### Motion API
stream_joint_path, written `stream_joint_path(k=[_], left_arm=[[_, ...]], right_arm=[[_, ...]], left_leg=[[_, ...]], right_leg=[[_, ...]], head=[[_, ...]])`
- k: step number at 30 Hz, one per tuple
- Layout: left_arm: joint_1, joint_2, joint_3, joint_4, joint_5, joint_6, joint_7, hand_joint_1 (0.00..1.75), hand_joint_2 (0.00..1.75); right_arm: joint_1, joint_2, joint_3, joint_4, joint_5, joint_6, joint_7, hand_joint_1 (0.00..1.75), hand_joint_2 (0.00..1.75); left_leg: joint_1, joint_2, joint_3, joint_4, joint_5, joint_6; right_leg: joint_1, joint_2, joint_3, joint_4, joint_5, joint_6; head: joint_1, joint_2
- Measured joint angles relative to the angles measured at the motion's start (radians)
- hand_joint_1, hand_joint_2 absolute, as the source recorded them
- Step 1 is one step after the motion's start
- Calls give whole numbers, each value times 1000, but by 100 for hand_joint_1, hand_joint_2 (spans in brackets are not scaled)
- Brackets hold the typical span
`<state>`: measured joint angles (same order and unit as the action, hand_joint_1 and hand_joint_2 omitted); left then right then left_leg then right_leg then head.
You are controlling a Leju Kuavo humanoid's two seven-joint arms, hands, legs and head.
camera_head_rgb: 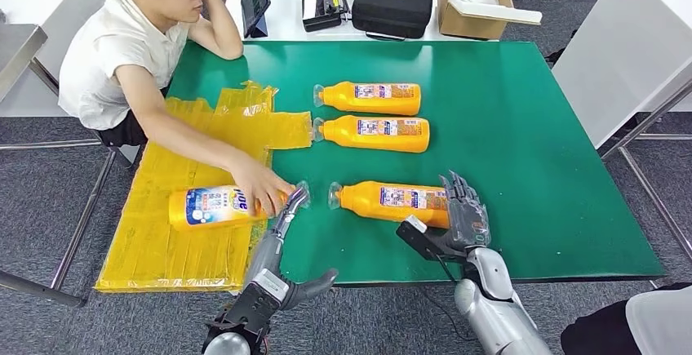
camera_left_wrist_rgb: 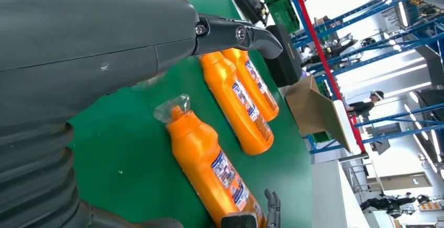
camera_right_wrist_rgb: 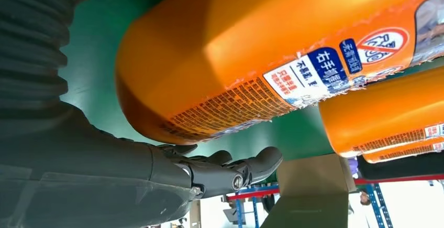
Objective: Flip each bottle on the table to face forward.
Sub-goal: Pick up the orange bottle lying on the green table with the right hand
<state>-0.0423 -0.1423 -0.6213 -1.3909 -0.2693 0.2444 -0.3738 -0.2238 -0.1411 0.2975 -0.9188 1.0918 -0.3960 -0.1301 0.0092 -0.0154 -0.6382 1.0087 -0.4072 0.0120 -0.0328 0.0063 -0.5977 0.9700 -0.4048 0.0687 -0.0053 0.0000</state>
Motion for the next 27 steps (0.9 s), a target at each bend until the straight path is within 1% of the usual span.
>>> stream_joint_path(k=[12,15,18,22,27], left_arm=[[0,0,-1,0,-1,-2,0,0,175],[-2,0,-2,0,-15,6,1,0,175],[-7,-2,-5,1,-21,10,7,0,175],[-15,-6,-13,2,-11,3,9,0,175],[-28,-8,-25,12,10,-12,0,0,175]], right_arm=[[-17,0,0,26,-5,9,3,0,175],[-34,3,0,51,-19,25,10,0,175],[-57,11,0,93,-21,22,12,0,175],[-80,22,0,141,-19,16,8,175,175],[-112,30,0,203,-42,28,-27,175,175]], left_leg=[[0,0,1,0,0,0],[0,0,1,0,0,0],[0,1,3,0,0,0],[0,1,5,0,0,0],[0,1,7,0,0,0]], right_leg=[[0,0,1,0,0,0],[0,0,1,0,0,0],[0,0,2,0,0,0],[0,0,4,0,0,0],[0,0,5,0,1,0]], head=[[0,0],[0,0],[0,0],[0,0],[0,0]])
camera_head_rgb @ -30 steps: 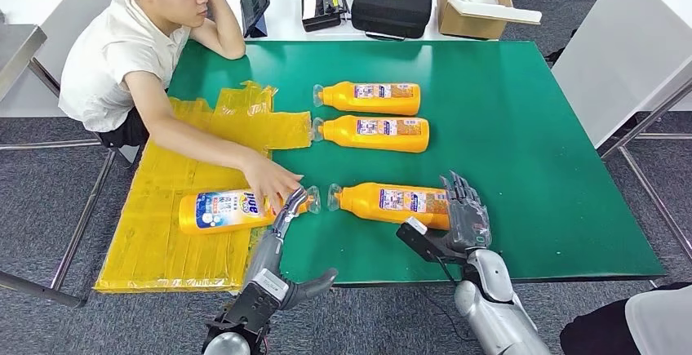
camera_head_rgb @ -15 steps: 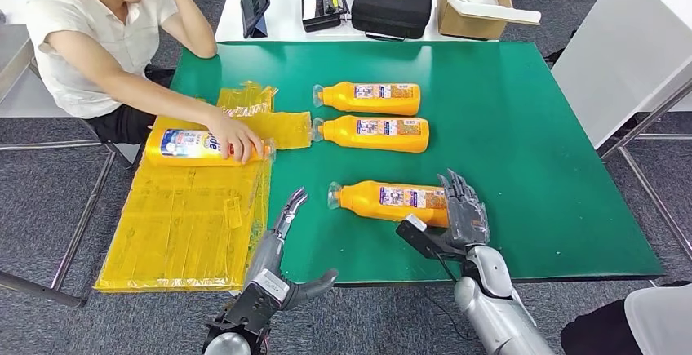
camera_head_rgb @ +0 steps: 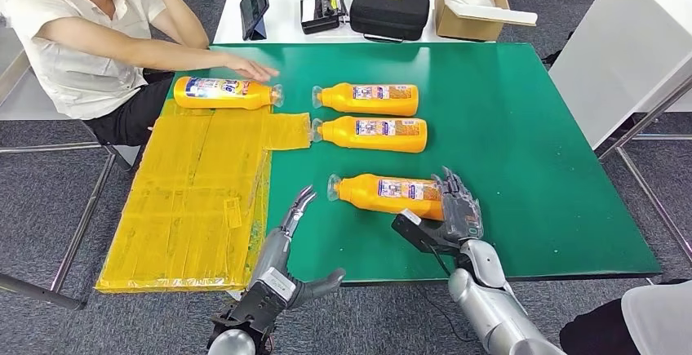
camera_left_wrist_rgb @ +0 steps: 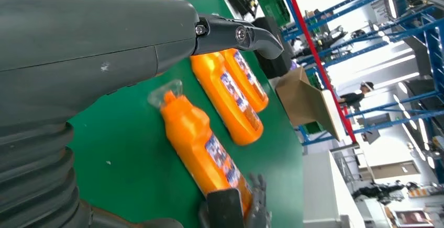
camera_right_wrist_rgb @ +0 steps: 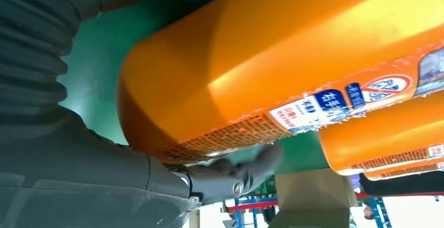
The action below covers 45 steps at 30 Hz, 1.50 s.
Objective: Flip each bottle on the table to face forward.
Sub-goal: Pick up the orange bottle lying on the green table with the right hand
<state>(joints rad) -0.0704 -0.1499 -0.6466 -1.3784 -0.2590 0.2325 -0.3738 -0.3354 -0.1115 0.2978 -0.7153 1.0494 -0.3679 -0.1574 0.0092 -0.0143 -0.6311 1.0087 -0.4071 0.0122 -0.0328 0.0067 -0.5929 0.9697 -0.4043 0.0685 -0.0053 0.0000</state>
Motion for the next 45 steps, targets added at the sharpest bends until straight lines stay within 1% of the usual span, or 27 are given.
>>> stream_joint_path(k=[9,18,28,30,32,38,41,45], left_arm=[[-29,-5,-4,25,23,-6,-18,0,175],[-39,-6,-4,41,36,-8,-23,0,175],[-43,-7,-4,54,82,-20,-36,0,175],[-42,-11,-2,55,123,-25,-43,0,175],[-39,-18,3,55,198,-35,-46,0,175],[-19,-35,46,44,537,-116,-5,0,175],[-7,-39,68,37,670,-144,13,0,175],[0,-39,85,35,737,-157,22,0,175]], right_arm=[[-74,0,0,104,-20,14,-12,175,175],[-98,0,0,145,-30,20,-12,175,175],[-126,0,0,181,-42,50,-25,175,175],[-125,0,-2,182,-61,50,-48,175,175],[-119,0,-7,181,-86,40,-79,175,175],[-59,9,-17,117,-154,-37,-176,175,175],[-22,26,-17,61,-199,-46,-215,175,175],[14,44,-15,-5,-249,-24,-242,175,175]], left_leg=[[0,4,6,0,0,0],[0,4,8,0,0,0],[0,5,14,0,-3,0],[0,5,14,0,-2,0],[0,5,14,0,-2,0],[0,4,11,0,-1,0],[0,4,8,0,-1,0],[1,4,4,0,-1,0]], right_leg=[[0,1,3,0,1,0],[0,2,6,0,1,0],[0,3,2,-1,-1,-1],[0,3,4,-1,0,0],[0,3,9,-1,0,0],[1,2,12,0,0,0],[1,2,8,0,0,0],[1,2,4,0,0,0]], head=[[0,0],[0,0],[0,0],[0,0],[0,0],[0,0],[0,0],[0,0]])
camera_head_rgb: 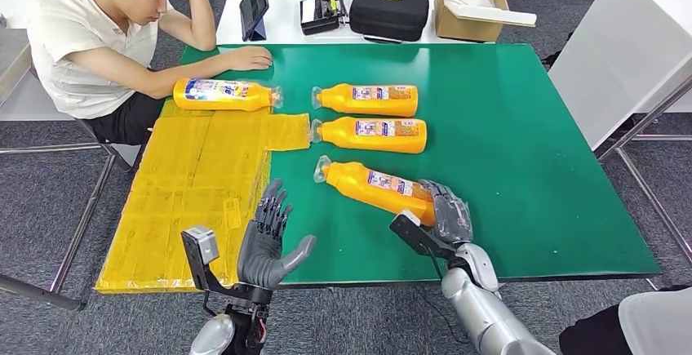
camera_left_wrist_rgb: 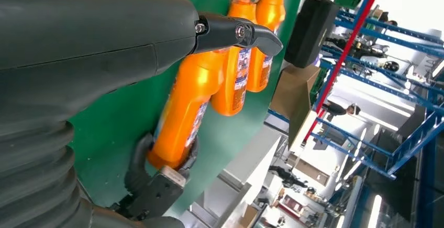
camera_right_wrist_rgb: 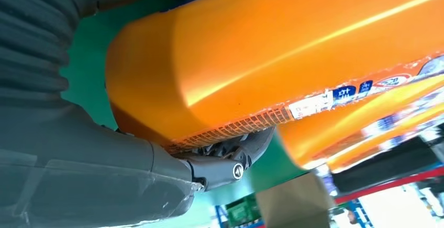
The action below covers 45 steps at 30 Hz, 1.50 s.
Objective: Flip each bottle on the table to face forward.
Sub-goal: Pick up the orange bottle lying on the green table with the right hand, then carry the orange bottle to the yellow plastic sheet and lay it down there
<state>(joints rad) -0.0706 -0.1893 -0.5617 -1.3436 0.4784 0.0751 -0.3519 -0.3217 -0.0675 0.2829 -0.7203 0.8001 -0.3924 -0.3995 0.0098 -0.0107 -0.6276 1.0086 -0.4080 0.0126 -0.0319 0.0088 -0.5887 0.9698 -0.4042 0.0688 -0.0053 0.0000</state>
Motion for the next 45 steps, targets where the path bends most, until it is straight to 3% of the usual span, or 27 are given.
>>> stream_joint_path(k=[8,14,29,34,38,45], left_arm=[[10,0,6,-33,-147,153,-135,0,175],[16,-3,10,-50,-178,354,-155,0,175],[7,-7,18,-14,154,181,-44,0,175],[-19,-8,13,-6,160,147,-76,0,175],[-30,-9,4,-21,105,175,-118,0,175],[-39,-11,-6,-48,99,172,-118,0,175]], right_arm=[[96,16,36,-171,-118,18,-44,175,175],[159,34,58,-330,-191,-34,-72,175,175],[173,78,157,-478,-338,-1,-150,175,175],[152,83,219,-475,-344,47,-153,175,175],[133,84,272,-473,-341,86,-144,175,175],[110,90,323,-473,-343,117,-139,175,175]], left_leg=[[0,-3,-6,0,0,0],[0,-3,-8,0,0,0],[0,-2,-8,0,0,0],[0,-3,-9,0,0,0],[0,-3,-9,0,0,0],[0,-4,-9,0,0,0]], right_leg=[[-1,-1,-5,0,0,0],[0,-1,-7,0,-1,0],[0,-1,-8,0,-1,0],[0,-2,-8,0,-1,0],[0,-2,-8,0,-1,0],[0,-2,-8,0,-1,0]], head=[[0,0],[0,0],[0,0],[0,0],[0,0],[0,0]])
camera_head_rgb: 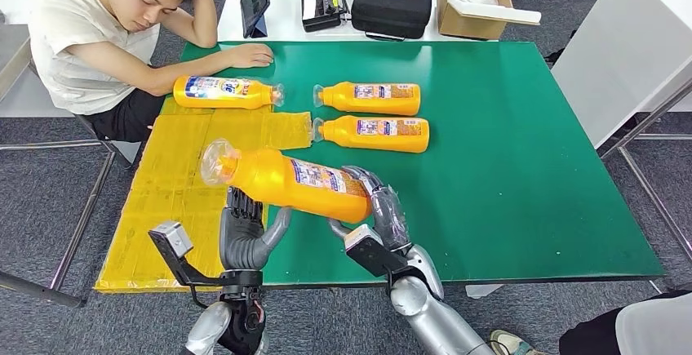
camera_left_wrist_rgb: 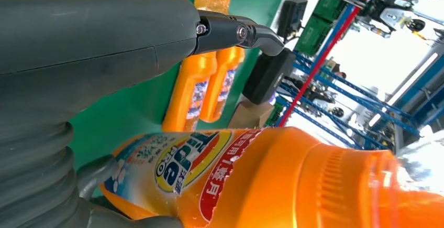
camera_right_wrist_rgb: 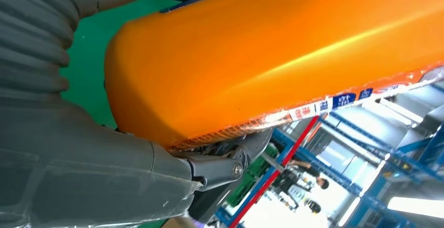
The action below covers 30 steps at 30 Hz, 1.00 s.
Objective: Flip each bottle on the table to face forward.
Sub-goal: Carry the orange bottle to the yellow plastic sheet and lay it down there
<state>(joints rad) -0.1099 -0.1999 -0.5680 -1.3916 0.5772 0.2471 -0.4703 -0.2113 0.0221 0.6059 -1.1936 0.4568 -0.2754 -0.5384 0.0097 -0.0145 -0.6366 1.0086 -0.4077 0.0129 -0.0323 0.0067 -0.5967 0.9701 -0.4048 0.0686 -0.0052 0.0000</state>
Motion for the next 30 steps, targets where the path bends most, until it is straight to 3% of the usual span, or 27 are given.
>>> stream_joint_path(k=[8,25,30], left_arm=[[-2,0,-11,-26,-18,-32,-11,0,175],[-12,0,-23,-27,-12,-38,-8,0,175],[-13,0,-23,-27,51,-119,19,0,175]], right_arm=[[-20,2,66,0,-9,60,-1,175,175],[-23,2,108,0,-9,64,-2,175,175],[-30,2,119,0,-15,77,-6,175,175]], left_leg=[[0,0,0,0,0,0],[0,0,0,0,0,0],[0,0,0,0,0,0]], right_leg=[[0,0,0,0,0,0],[0,0,0,0,0,0],[0,0,0,0,0,0]], head=[[0,0],[0,0],[0,0]])
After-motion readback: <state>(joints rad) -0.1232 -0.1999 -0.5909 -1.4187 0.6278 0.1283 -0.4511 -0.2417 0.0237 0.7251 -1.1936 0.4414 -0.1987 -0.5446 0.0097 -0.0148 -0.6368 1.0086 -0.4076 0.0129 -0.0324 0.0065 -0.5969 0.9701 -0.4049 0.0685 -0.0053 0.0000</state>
